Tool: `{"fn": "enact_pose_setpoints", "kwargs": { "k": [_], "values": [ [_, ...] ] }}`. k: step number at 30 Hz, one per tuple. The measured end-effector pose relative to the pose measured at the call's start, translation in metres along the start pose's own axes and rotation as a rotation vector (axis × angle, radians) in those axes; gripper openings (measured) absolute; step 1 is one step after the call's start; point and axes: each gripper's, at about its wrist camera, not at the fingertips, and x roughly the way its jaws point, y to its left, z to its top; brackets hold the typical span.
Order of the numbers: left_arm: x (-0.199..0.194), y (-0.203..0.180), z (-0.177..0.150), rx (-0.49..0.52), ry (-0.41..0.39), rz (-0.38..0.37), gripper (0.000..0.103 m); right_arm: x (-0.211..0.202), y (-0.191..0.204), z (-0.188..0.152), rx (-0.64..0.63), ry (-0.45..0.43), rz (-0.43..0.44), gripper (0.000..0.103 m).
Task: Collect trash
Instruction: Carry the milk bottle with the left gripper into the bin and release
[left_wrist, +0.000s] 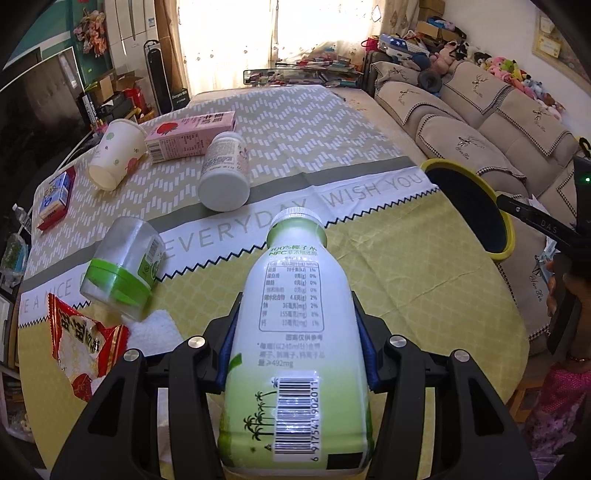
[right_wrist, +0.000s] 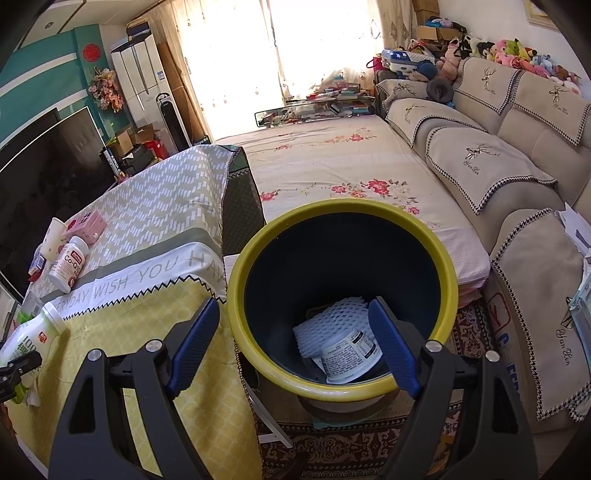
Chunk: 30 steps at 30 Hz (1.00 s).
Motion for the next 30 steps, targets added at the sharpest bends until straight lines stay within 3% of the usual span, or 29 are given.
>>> {"fn": "enact_pose_setpoints", "kwargs": {
  "k": [12,22,30],
  "values": [
    [-0.016,-0.059,0.032,0.121,-0.067,-0.086,0.052,-0.021,-0.022,0.002,0.036,-0.044,-0.024,0.078],
    [0.0,-0.147,0.081,0.267,-0.1,-0.2,0.052,-0.04,-0.071,-0.004,0.117,-0.076,-0.108,0.078],
    [0.034,-0.226,0.122,0.377,-0.102,-0.256,0.052,-0.044,-0.113,-0.012,0.181,-0.075,-0.168,0.078]
  ]
}}
